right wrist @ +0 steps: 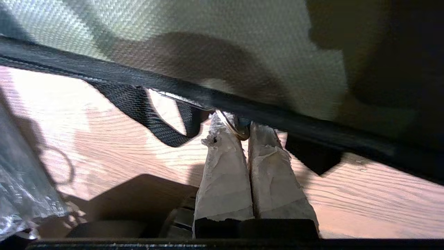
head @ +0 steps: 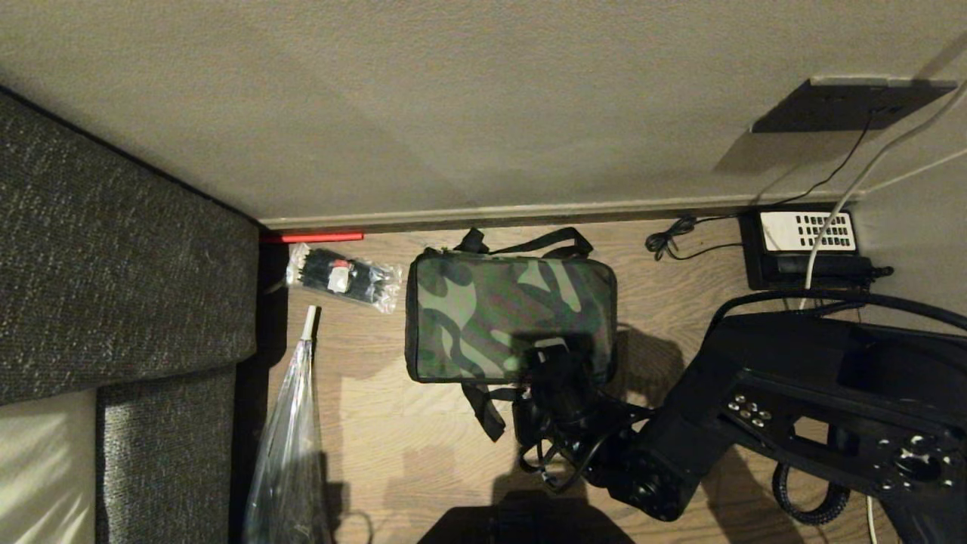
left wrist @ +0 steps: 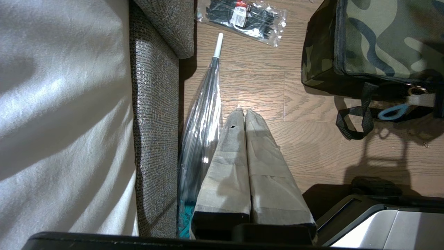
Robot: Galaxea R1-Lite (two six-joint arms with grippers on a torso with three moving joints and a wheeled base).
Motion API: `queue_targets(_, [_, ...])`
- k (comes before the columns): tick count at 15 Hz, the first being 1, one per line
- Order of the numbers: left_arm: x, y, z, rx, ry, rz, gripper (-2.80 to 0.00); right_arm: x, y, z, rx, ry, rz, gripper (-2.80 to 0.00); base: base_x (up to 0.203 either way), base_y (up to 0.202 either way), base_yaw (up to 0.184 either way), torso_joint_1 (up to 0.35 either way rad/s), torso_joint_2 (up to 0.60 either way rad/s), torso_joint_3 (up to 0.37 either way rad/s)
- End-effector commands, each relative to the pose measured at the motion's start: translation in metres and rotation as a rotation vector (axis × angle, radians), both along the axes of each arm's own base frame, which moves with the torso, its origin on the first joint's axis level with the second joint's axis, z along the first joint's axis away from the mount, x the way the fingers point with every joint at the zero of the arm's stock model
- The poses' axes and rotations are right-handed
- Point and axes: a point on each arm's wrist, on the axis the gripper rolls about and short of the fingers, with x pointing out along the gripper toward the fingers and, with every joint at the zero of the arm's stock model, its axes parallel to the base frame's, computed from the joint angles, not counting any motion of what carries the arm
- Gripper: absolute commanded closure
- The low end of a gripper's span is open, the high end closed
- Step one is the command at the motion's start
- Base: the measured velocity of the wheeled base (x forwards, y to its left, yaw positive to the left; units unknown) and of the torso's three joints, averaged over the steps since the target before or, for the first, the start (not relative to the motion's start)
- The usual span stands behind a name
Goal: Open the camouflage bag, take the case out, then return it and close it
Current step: Open the top of the storage box
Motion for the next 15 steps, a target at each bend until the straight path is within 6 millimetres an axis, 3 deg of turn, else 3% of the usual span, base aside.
queue_targets(1, [0.000,0.000,0.000,-0.001,0.001,0.001,0.00,0.003,-0.009,0.007,0.003,-0.009,-0.020,0.00,0.000,0.000,0.000,0.000,0.00,0.000])
queue_targets(15, [0.000,0.000,0.000,-0.001,0.001,0.001,0.00,0.012,-0.121,0.019,-0.104,0.051,-0.146,0.00,0.000,0.000,0.000,0.000,0.00,0.000])
